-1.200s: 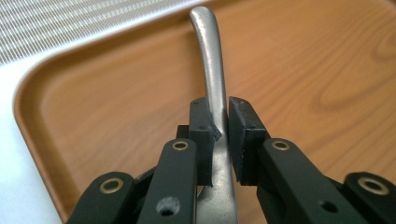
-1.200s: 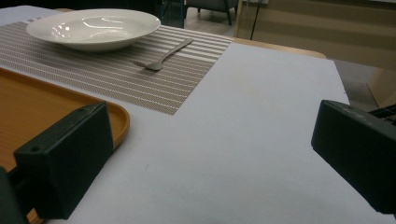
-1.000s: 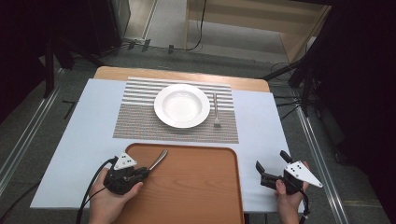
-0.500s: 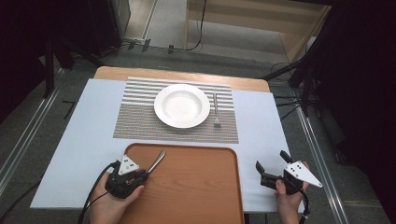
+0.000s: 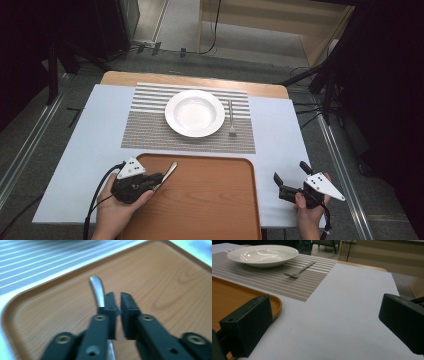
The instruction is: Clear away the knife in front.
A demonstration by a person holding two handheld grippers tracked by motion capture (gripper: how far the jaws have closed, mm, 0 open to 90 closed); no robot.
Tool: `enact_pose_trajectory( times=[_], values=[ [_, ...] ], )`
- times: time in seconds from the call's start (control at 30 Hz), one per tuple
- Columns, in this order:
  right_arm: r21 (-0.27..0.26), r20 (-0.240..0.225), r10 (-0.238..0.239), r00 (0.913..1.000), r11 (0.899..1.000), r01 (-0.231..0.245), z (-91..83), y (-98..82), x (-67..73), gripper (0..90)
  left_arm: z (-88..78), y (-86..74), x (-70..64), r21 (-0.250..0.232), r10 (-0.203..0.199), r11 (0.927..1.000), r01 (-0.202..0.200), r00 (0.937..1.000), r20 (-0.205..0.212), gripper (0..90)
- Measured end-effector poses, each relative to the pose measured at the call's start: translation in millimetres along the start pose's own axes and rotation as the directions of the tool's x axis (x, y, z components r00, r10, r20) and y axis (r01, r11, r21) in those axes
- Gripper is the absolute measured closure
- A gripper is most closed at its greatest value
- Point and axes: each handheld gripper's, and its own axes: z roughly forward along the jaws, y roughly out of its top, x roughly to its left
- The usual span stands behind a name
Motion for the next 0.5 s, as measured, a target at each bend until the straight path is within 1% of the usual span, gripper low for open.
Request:
enact_pose_trajectory(
  times=[0.03, 0.1, 0.13, 0.17, 0.27, 0.3, 0.33, 0.43, 0.5],
  values=[
    [0.001, 0.001, 0.000, 1.0000, 1.000, 0.000, 0.0, 0.0, 0.1, 0.0, 3.7, 1.5, -0.3, 0.014, 0.023, 0.9996, -0.023, 0.9997, 0.000, 87.3],
    [0.001, 0.002, 0.000, 1.0000, 1.000, 0.000, 0.1, 0.0, 0.4, 0.0, 12.0, 3.8, -1.3, 0.050, 0.045, 0.9977, -0.046, 0.9989, 0.012, 87.5],
    [0.002, 0.003, 0.000, 1.0000, 1.000, 0.000, 0.1, 0.0, 0.4, 0.0, 12.0, 3.8, -1.3, 0.050, 0.045, 0.9977, -0.046, 0.9989, 0.012, 87.7],
    [0.002, 0.003, 0.001, 1.0000, 1.000, -0.001, 0.1, 0.0, 0.3, 0.0, 20.0, 4.4, -3.0, 0.086, 0.059, 0.9944, -0.061, 0.9979, 0.026, 87.7],
    [0.003, 0.005, 0.000, 1.0000, 1.000, 0.000, 0.2, 0.0, 0.4, 0.0, 29.7, 2.6, -5.4, 0.136, 0.083, 0.9871, -0.084, 0.9965, 0.011, 87.9],
    [0.004, 0.004, 0.000, 1.0000, 1.000, 0.000, 0.2, 0.0, 0.5, 0.0, 31.4, 1.6, -5.3, 0.144, 0.082, 0.9862, -0.082, 0.9966, 0.003, 88.0],
    [0.004, 0.004, -0.001, 1.0000, 1.000, 0.001, 0.2, 0.0, 0.5, 0.0, 32.2, 0.7, -4.3, 0.148, 0.075, 0.9862, -0.075, 0.9972, 0.004, 88.0],
    [0.003, 0.003, -0.002, 1.0000, 1.000, 0.002, 0.0, -0.2, 0.3, 0.0, 30.0, -1.1, -1.5, 0.148, 0.064, 0.9870, -0.063, 0.9979, 0.000, 88.1],
    [0.003, 0.003, -0.003, 1.0000, 1.000, 0.003, 0.0, -0.2, 0.3, 0.0, 27.1, -2.2, 0.3, 0.155, 0.068, 0.9857, -0.066, 0.9976, -0.010, 88.1]
  ],
)
